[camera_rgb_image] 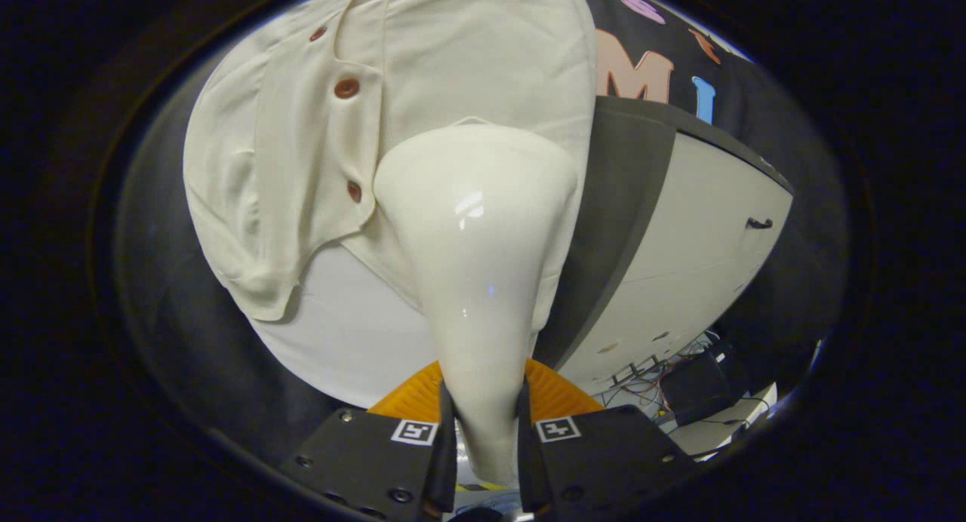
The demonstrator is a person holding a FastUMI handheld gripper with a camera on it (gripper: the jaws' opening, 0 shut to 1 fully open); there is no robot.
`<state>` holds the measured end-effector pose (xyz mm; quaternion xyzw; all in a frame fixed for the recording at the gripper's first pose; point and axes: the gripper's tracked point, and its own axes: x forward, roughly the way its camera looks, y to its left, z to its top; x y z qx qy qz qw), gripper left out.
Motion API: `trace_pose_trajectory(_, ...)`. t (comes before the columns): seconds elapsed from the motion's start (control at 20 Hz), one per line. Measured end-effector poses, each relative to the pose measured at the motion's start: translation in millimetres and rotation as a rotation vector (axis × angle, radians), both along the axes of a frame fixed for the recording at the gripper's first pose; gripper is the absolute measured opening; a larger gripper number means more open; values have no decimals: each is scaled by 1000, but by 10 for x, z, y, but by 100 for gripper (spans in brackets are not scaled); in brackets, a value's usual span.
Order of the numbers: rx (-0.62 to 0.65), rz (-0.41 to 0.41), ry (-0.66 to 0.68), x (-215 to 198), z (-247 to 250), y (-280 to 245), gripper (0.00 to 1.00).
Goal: Iron the clothes twice with a garment steamer, once on the left side and once on the right side.
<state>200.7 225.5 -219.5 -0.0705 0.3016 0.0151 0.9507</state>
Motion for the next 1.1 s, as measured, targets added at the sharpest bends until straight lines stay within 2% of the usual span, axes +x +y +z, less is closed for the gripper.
trace_pose_trajectory(0.35,-33,-23,103,-286,-442,-136,33)
trace_pose_trajectory(0.6,-22,-67,124,-685,-484,-253,33)
trace_pose_trajectory(0.85,4,-77,81,-984,-199,-235,33)
trace_pose_trajectory(1.1,4,-49,-31,-1104,461,-42,33)
